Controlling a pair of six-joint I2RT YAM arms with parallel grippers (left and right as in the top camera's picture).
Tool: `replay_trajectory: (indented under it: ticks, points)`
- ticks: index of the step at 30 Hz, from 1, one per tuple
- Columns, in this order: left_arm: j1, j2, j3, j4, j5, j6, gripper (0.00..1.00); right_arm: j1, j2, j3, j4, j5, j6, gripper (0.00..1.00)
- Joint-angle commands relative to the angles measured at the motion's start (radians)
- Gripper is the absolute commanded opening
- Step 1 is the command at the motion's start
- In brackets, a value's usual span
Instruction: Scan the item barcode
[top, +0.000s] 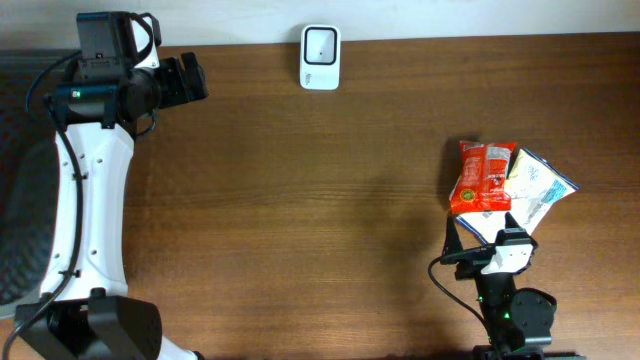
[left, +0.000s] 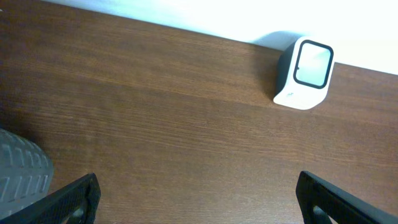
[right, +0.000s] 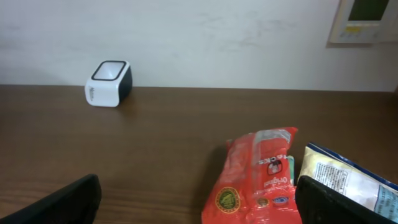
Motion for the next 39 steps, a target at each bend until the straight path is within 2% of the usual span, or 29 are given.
replay_trajectory:
  ticks: [1, 19, 24, 27, 32, 39]
  points:
    - [-0.001, 0.005, 0.002, 0.002, -0.004, 0.017, 0.99, 0.009, -0.011, -0.006, -0.003, 0.012, 0.008, 0.99]
    - [-0.001, 0.005, 0.002, 0.002, -0.003, 0.016, 0.99, 0.009, -0.011, -0.006, -0.003, 0.012, 0.008, 0.99]
    - [0.005, -0.010, 0.002, -0.019, -0.134, 0.017, 0.99, 0.009, -0.011, -0.006, -0.003, 0.012, 0.008, 0.99]
    - [-0.008, -0.042, -0.023, -0.004, -0.116, 0.077, 0.99, 0.009, -0.011, -0.006, -0.003, 0.012, 0.008, 0.99]
    - [-0.039, -0.135, -0.156, 0.163, -0.020, 0.280, 0.99, 0.009, -0.011, -0.006, -0.003, 0.012, 0.008, 0.99]
    - [-0.040, -0.344, -0.612, 0.596, 0.021, 0.305, 0.99, 0.009, -0.011, -0.006, -0.003, 0.012, 0.008, 0.99]
